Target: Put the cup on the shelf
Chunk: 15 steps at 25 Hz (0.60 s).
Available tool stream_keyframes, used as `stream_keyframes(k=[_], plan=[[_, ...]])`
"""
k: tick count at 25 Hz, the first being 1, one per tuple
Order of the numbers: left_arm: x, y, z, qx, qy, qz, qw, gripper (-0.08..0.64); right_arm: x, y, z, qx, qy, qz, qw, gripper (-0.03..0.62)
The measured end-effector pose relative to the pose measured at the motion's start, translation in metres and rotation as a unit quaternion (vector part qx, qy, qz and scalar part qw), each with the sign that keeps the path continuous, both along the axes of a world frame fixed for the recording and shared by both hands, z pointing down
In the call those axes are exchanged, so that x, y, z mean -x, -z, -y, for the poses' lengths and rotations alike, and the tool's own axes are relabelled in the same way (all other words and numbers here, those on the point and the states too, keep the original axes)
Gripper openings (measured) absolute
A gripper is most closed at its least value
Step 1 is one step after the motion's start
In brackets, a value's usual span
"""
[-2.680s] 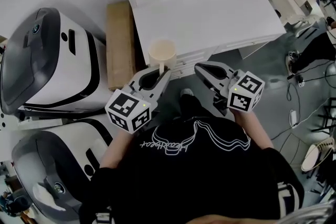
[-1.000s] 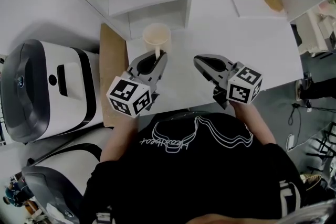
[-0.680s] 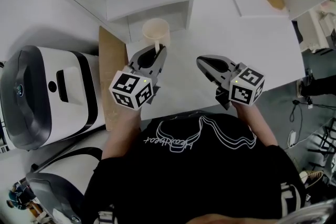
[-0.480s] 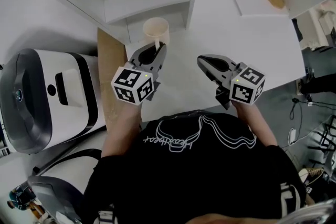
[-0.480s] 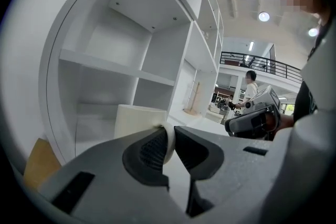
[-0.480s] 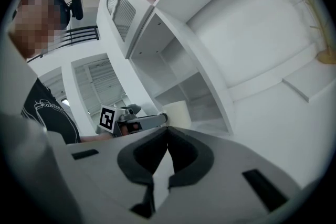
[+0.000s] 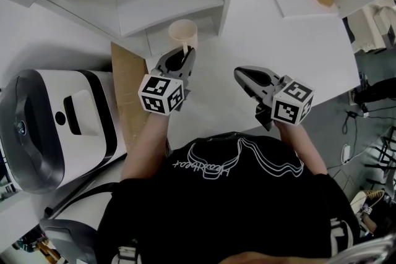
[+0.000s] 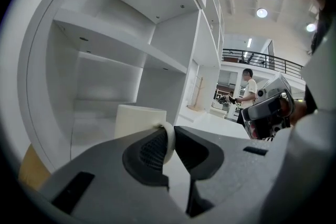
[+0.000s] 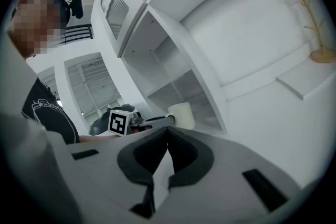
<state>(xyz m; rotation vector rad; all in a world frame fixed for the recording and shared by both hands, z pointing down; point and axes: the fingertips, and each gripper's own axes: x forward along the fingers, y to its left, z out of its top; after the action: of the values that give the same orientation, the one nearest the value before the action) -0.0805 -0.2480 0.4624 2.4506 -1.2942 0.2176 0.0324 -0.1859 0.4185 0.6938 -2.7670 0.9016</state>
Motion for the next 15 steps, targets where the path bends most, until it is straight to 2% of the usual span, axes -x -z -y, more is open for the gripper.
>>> stream_keyframes(k=[15], plan=[[0.006,-0.038,0.028,-0.008,-0.011,0.002,0.9999,0.038,-0.009,-0.03,-0.007,0.03,-0.015,-0.021,0.999,0.006]])
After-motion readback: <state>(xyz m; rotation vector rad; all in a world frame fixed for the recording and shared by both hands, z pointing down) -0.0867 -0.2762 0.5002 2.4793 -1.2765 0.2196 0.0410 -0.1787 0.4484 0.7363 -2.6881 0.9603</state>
